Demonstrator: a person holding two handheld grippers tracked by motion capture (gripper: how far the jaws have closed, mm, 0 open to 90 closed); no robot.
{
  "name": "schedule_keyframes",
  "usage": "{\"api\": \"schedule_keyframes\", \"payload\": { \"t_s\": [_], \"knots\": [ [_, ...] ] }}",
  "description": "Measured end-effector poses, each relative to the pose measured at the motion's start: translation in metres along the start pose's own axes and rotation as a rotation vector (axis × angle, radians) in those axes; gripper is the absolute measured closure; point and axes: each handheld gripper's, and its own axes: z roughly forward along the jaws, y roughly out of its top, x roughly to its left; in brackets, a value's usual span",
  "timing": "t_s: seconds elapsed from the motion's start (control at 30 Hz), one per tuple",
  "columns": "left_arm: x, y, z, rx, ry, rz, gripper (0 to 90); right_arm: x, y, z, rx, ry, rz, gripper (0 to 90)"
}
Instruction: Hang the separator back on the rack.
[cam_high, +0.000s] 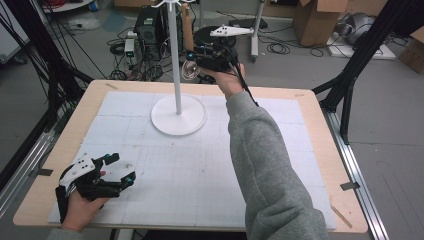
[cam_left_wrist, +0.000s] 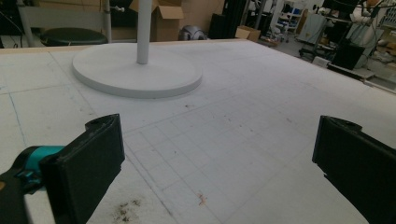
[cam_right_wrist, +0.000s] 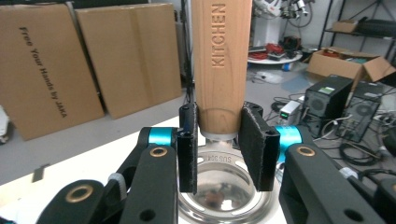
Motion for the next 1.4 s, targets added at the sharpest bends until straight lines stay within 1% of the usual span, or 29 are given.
{"api": "schedule_keyframes", "payload": {
  "t_s": [0.07,0.2,0.23,0.33,0.37,0.43,0.5,0.53,0.6,0.63,0.7,0.73,0.77,0.87,0.9,0.93,0.97,1.03,1.07,1.27,1.4],
  "knots": [
    [0.0,0.0,-0.001,0.001,0.001,0.001,2.8,0.0,0.0,-0.001,-0.001,-0.009,-0.009,67.1],
    [0.001,0.0,-0.001,0.002,0.003,0.001,2.8,0.001,-0.003,-0.003,-0.009,-0.018,-0.024,56.6],
    [0.001,0.0,-0.001,0.003,0.005,-0.001,2.8,0.001,-0.005,-0.004,-0.012,-0.014,-0.025,53.0],
    [0.0,-0.001,0.0,0.006,0.003,-0.003,2.8,0.001,-0.009,-0.006,-0.009,-0.01,-0.032,45.8],
    [0.0,-0.001,-0.001,0.007,0.005,-0.001,2.7,0.002,-0.011,-0.007,-0.011,-0.005,-0.031,44.1],
    [0.0,-0.001,-0.001,0.005,0.006,0.0,2.7,0.002,-0.014,-0.01,-0.008,0.016,-0.024,37.6],
    [-0.001,-0.001,-0.001,0.009,0.008,0.002,2.8,0.003,-0.017,-0.013,-0.001,0.022,-0.035,35.3],
    [-0.001,-0.001,-0.001,0.01,0.009,0.003,2.8,0.004,-0.019,-0.015,0.0,0.029,-0.045,32.6],
    [-0.001,-0.001,0.0,0.014,0.01,0.002,2.8,0.006,-0.022,-0.018,0.005,0.049,-0.048,26.7],
    [-0.001,-0.002,0.001,0.017,0.01,0.0,2.7,0.006,-0.025,-0.021,0.009,0.065,-0.05,22.6],
    [-0.001,-0.002,0.002,0.018,0.01,0.001,2.8,0.009,-0.029,-0.024,0.02,0.081,-0.048,15.0],
    [-0.001,-0.002,0.003,0.018,0.009,0.002,2.7,0.01,-0.03,-0.026,0.025,0.091,-0.052,14.1],
    [-0.002,-0.002,0.003,0.018,0.009,0.002,2.7,0.011,-0.032,-0.028,0.027,0.099,-0.06,11.2],
    [-0.001,-0.001,0.003,0.014,0.011,0.004,2.7,0.015,-0.036,-0.034,0.026,0.104,-0.079,7.1],
    [-0.001,-0.001,0.003,0.016,0.01,0.004,2.8,0.016,-0.038,-0.036,0.021,0.1,-0.086,0.4],
    [0.0,-0.001,0.004,0.016,0.012,0.004,2.8,0.016,-0.04,-0.038,0.029,0.096,-0.081,0.4],
    [-0.001,-0.001,0.004,0.015,0.014,-0.002,2.7,0.016,-0.041,-0.039,0.033,0.104,-0.08,0.3],
    [-0.001,-0.001,0.005,0.018,0.014,0.004,2.7,0.016,-0.045,-0.042,0.047,0.102,-0.09,0.3],
    [-0.002,-0.001,0.005,0.021,0.016,0.002,2.7,0.015,-0.047,-0.044,0.049,0.098,-0.091,0.3],
    [-0.001,-0.001,0.005,0.027,0.02,0.007,2.8,0.01,-0.057,-0.053,0.051,0.108,-0.08,0.3],
    [0.0,-0.001,0.006,0.02,0.027,0.0,2.8,0.008,-0.065,-0.061,0.067,0.116,-0.1,0.3]
  ]
}}
